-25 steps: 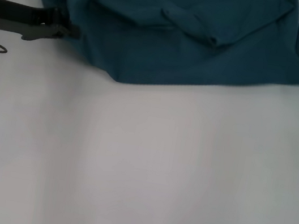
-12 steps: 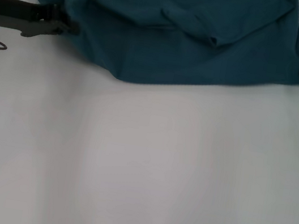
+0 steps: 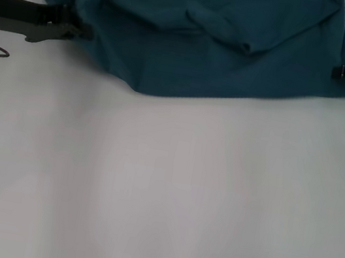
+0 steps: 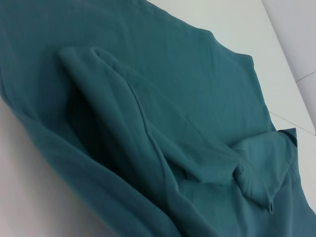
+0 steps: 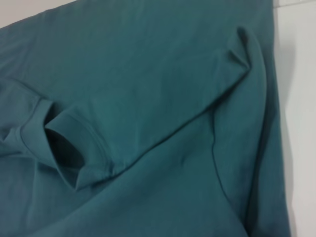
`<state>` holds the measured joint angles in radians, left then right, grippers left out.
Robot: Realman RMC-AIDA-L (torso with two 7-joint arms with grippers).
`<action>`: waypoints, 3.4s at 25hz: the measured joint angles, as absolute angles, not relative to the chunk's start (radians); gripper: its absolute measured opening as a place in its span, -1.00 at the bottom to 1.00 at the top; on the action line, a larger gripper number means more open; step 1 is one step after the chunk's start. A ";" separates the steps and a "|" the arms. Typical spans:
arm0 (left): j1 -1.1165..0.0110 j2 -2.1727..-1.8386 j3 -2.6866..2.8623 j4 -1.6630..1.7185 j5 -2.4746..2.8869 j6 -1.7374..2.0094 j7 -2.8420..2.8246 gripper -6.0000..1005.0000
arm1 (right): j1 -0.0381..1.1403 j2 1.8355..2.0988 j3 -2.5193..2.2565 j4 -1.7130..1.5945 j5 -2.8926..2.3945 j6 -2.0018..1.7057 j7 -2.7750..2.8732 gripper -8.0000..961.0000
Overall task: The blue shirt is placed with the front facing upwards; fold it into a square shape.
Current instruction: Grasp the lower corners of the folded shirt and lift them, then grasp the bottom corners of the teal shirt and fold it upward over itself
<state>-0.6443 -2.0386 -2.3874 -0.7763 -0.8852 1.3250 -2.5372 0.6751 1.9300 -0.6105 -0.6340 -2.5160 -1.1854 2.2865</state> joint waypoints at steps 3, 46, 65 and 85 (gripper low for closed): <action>-0.644 -2.039 -2.394 -0.776 -0.885 1.324 -2.537 -0.98 | 0.682 1.939 -0.618 -0.633 -2.517 -1.177 2.283 0.92; -0.642 -2.017 -2.401 -0.770 -0.870 1.365 -2.538 -0.98 | 0.695 1.911 -0.647 -0.653 -2.565 -1.271 2.358 -0.77; -0.549 -1.958 -2.387 -0.919 -0.611 1.903 -2.528 -0.98 | 0.652 1.927 -0.723 -0.865 -2.748 -1.843 2.385 -0.87; -0.521 -1.978 -2.475 -1.007 -0.662 2.043 -2.505 -0.98 | 0.598 1.950 -0.644 -1.009 -2.557 -1.976 2.384 -0.83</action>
